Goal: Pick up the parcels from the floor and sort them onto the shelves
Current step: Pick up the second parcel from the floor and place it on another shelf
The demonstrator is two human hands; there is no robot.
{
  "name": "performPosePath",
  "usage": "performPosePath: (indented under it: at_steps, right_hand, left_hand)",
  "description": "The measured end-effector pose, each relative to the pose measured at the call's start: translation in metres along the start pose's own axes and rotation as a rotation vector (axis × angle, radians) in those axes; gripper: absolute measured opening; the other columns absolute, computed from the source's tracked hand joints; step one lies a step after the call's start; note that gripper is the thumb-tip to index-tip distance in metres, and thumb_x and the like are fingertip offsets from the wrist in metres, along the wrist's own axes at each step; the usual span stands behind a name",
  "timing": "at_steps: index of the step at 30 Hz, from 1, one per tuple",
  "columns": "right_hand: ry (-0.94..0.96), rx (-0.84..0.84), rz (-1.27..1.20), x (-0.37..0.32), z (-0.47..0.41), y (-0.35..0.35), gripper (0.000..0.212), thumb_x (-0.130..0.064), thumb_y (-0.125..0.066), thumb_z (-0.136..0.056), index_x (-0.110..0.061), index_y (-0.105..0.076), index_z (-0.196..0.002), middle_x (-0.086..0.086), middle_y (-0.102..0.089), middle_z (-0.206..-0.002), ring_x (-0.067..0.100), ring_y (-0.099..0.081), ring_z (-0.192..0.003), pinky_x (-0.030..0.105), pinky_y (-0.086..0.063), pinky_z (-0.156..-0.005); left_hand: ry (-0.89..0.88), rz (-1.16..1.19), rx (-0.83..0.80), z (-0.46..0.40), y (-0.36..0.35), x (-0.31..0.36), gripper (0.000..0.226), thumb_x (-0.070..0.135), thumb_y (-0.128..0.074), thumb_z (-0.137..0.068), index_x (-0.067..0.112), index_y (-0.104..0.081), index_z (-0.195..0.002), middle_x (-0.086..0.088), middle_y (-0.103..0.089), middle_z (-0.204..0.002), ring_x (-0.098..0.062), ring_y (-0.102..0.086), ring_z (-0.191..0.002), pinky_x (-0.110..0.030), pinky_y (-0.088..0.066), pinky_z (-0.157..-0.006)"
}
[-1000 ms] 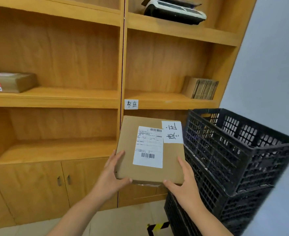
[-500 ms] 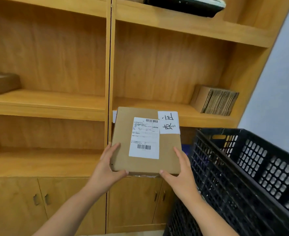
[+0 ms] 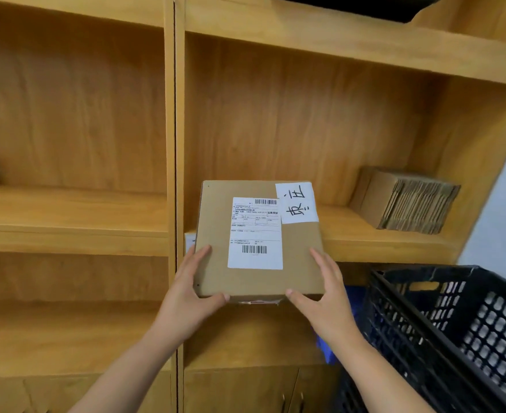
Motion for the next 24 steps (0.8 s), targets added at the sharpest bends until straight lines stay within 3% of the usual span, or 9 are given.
performPosePath:
  at_steps: [6, 13, 17, 20, 22, 24]
  right_hand:
    - [0.013, 0.016, 0.019, -0.008, -0.063, -0.022, 0.077, -0.030, -0.073, -0.077, -0.044, -0.029, -0.139, -0.020, -0.014, -0.151, -0.004, -0.023, -0.125, 0.025, -0.026, -0.103]
    - [0.028, 0.051, 0.030, 0.001, -0.107, -0.041, 0.064, -0.027, -0.070, -0.080, -0.040, -0.039, -0.134, -0.020, -0.019, -0.147, -0.007, -0.024, -0.124, 0.022, -0.024, -0.104]
    - [0.050, 0.061, 0.061, 0.006, -0.124, -0.045, 0.060, -0.034, -0.069, -0.079, -0.042, -0.042, -0.132, -0.026, -0.020, -0.142, -0.021, -0.028, -0.114, 0.023, -0.031, -0.102]
    - [0.079, 0.082, 0.141, 0.007, -0.137, -0.044, 0.056, -0.044, -0.065, -0.078, -0.041, -0.046, -0.131, -0.023, -0.020, -0.147, -0.010, -0.029, -0.123, 0.027, -0.038, -0.099]
    - [0.122, 0.103, 0.228, 0.007, -0.147, -0.042, 0.053, -0.051, -0.060, -0.079, -0.041, -0.049, -0.129, -0.018, -0.021, -0.150, 0.001, -0.025, -0.132, 0.035, -0.039, -0.103]
    - [0.180, 0.125, 0.325, 0.003, -0.155, -0.040, 0.050, -0.059, -0.054, -0.079, -0.040, -0.054, -0.125, -0.011, -0.027, -0.149, 0.010, -0.025, -0.135, 0.042, -0.033, -0.109]
  left_hand:
    - [-0.032, -0.011, 0.018, -0.064, 0.009, -0.009, 0.082, 0.022, -0.073, -0.074, 0.037, -0.028, -0.141, 0.012, -0.009, -0.154, 0.001, -0.017, -0.132, -0.027, -0.028, -0.107]
    - [-0.071, -0.131, 0.043, -0.109, 0.012, -0.021, 0.062, 0.033, -0.067, -0.078, 0.041, -0.040, -0.134, 0.019, -0.005, -0.154, -0.010, -0.024, -0.136, -0.035, -0.044, -0.101]
    - [-0.090, -0.186, 0.055, -0.123, 0.011, -0.022, 0.056, 0.037, -0.063, -0.080, 0.045, -0.041, -0.131, 0.020, -0.006, -0.154, -0.012, -0.022, -0.137, -0.040, -0.043, -0.102]
    - [-0.162, -0.380, 0.130, -0.130, 0.013, -0.011, 0.044, 0.046, -0.052, -0.085, 0.043, -0.047, -0.128, 0.016, -0.021, -0.151, -0.013, -0.013, -0.140, -0.045, -0.026, -0.112]
    - [-0.311, -0.573, 0.215, -0.131, 0.013, 0.004, 0.039, 0.044, -0.043, -0.085, 0.037, -0.057, -0.121, 0.013, -0.044, -0.140, -0.015, -0.022, -0.137, -0.042, -0.019, -0.111]
    - [-0.443, -0.715, 0.230, -0.131, 0.007, 0.014, 0.035, 0.033, -0.047, -0.085, 0.029, -0.063, -0.116, 0.009, -0.062, -0.123, -0.016, -0.037, -0.129, -0.038, -0.018, -0.112]
Point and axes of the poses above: each hand's wrist, its own z-axis away from the middle knuckle, its own y-axis out of the back of the hand, x = y × z, the point moved 6 cm from there along -z, towards the middle knuckle
